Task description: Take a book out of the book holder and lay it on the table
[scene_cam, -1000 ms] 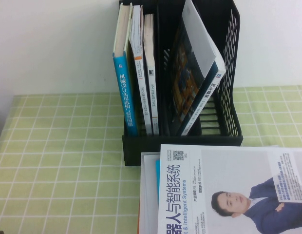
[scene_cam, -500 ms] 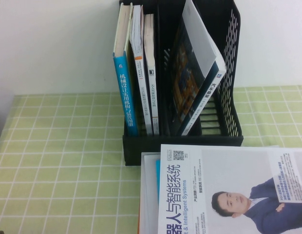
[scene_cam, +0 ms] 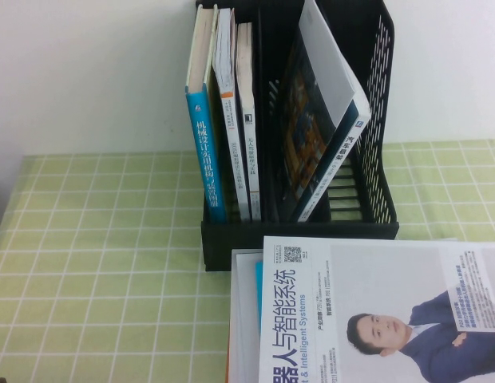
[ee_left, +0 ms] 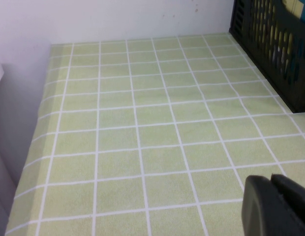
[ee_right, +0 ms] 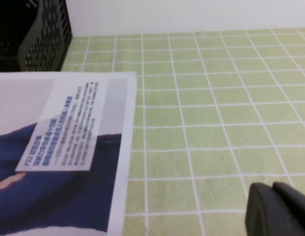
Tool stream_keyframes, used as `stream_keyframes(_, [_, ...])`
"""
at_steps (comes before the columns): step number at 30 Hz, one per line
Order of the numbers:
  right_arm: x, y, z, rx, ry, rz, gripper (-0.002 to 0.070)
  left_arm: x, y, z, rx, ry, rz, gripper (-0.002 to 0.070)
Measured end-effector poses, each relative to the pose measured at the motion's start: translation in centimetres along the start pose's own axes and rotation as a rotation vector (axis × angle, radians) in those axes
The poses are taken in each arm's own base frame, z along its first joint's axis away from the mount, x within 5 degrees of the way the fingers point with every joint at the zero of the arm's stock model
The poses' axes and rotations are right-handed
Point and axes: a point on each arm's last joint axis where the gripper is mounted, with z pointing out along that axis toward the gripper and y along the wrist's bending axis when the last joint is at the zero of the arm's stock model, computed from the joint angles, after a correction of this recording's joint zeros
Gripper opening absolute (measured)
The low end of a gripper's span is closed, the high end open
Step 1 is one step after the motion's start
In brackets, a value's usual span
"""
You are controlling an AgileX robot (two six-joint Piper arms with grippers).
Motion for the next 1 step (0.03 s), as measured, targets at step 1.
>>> stream_keyframes(1, [0.0, 0.0, 0.0, 0.0, 0.0, 0.0, 0.0001, 0.0, 0.0, 0.0, 0.0, 0.0, 0.0, -0.0003])
